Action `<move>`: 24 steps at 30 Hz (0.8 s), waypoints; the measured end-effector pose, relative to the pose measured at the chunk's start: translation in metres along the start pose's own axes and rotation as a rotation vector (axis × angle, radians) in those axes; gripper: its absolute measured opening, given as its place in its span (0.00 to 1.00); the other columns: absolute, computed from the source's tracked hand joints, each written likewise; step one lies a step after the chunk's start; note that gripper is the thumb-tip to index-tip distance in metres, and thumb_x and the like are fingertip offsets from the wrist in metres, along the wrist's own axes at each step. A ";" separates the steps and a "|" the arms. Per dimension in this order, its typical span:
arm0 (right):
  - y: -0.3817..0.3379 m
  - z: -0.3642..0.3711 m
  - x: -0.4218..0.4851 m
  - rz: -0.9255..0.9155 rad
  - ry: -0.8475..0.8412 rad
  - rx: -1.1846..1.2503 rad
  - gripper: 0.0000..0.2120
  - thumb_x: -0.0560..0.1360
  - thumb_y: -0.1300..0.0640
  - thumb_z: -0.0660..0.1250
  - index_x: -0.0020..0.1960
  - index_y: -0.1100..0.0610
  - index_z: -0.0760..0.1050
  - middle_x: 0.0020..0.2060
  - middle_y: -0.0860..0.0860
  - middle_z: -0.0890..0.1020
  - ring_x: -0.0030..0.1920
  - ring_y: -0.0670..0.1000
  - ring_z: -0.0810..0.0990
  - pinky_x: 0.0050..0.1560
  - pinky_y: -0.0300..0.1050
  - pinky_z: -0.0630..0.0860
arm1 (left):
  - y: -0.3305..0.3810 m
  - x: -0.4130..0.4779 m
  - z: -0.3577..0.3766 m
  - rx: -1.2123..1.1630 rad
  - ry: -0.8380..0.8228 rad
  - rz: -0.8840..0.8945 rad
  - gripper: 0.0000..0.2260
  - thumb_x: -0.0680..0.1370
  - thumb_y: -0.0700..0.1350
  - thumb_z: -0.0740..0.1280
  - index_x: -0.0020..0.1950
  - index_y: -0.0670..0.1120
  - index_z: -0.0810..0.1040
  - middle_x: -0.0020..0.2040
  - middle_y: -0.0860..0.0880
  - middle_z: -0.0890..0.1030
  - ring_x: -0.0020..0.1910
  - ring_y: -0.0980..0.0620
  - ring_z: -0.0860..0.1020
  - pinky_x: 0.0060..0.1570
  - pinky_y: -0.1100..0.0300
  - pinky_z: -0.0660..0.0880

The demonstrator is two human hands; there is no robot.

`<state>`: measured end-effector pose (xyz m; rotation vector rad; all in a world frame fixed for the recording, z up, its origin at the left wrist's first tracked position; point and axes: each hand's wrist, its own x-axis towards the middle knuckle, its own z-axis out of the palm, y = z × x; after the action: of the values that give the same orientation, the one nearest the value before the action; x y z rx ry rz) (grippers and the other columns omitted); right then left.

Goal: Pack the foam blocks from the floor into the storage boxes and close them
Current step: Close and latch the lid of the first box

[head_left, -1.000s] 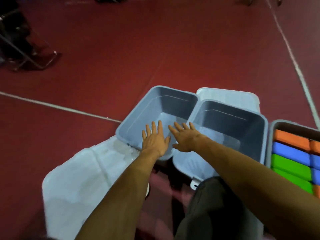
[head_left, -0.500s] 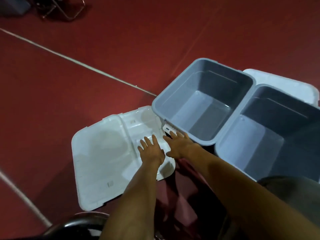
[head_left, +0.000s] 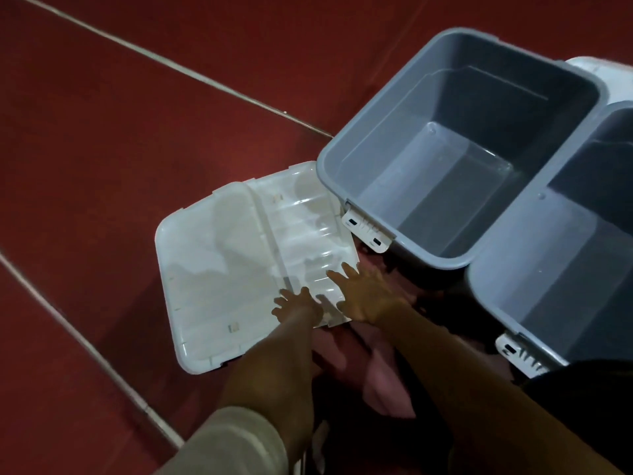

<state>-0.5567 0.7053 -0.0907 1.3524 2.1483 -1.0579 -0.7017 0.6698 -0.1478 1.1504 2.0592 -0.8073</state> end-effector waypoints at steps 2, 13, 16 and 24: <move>0.006 0.001 0.008 -0.001 -0.026 0.004 0.32 0.83 0.46 0.57 0.82 0.44 0.46 0.81 0.52 0.48 0.80 0.60 0.46 0.78 0.61 0.47 | -0.003 0.012 0.007 0.006 -0.029 -0.036 0.21 0.81 0.50 0.58 0.75 0.54 0.64 0.76 0.40 0.60 0.75 0.38 0.61 0.71 0.43 0.63; 0.001 0.031 0.044 -0.016 -0.137 0.101 0.34 0.81 0.52 0.61 0.81 0.42 0.48 0.80 0.51 0.56 0.79 0.60 0.53 0.76 0.62 0.53 | -0.022 0.074 0.020 -0.095 0.111 -0.067 0.25 0.81 0.46 0.58 0.78 0.56 0.57 0.66 0.42 0.71 0.65 0.39 0.72 0.58 0.48 0.72; -0.004 0.035 0.053 -0.066 -0.161 0.319 0.36 0.79 0.54 0.63 0.81 0.40 0.49 0.79 0.51 0.57 0.79 0.59 0.56 0.76 0.59 0.58 | -0.018 0.079 0.020 -0.039 0.115 -0.056 0.20 0.81 0.45 0.60 0.73 0.53 0.65 0.69 0.40 0.67 0.67 0.36 0.70 0.59 0.49 0.74; -0.008 0.017 0.056 -0.082 -0.115 0.399 0.32 0.82 0.52 0.59 0.81 0.40 0.47 0.81 0.49 0.52 0.80 0.57 0.52 0.77 0.62 0.56 | -0.020 0.086 0.031 0.003 0.141 0.001 0.17 0.81 0.39 0.63 0.70 0.43 0.73 0.64 0.45 0.74 0.64 0.44 0.74 0.58 0.53 0.75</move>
<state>-0.5904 0.7235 -0.1354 1.3346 1.9917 -1.6225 -0.7483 0.6801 -0.2286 1.2408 2.1723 -0.7476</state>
